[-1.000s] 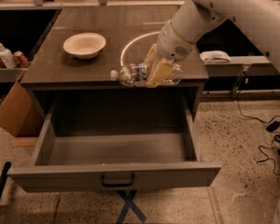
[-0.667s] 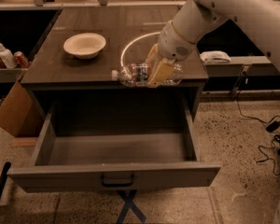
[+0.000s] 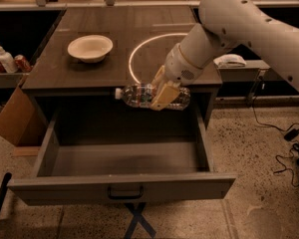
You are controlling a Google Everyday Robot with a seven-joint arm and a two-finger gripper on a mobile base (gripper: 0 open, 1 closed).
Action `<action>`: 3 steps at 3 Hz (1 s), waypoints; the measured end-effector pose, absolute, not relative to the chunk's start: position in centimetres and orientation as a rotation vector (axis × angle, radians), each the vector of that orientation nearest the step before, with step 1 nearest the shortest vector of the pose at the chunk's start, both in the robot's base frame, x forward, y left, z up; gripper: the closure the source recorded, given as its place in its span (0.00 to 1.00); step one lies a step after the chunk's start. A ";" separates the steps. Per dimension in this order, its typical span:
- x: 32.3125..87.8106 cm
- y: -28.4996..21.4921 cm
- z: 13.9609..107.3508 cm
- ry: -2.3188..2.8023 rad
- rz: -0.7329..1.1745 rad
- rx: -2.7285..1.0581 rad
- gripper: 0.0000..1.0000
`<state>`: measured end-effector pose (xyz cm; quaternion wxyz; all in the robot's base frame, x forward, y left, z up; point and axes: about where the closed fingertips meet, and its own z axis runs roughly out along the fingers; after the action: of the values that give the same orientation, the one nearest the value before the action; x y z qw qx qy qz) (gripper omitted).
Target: Place water bottle into top drawer
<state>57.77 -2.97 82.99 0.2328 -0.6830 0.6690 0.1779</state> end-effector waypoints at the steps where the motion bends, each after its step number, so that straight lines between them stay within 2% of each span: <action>1: 56.5 -2.5 80.9 1.922 0.482 -1.848 1.00; 3: 54.9 -2.2 74.2 2.119 0.487 -1.751 1.00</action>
Offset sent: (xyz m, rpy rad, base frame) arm -0.0332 0.0098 -0.0879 -0.1226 0.1511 -0.1745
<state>54.89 -2.21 74.16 0.1741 -0.6176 0.7475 0.1720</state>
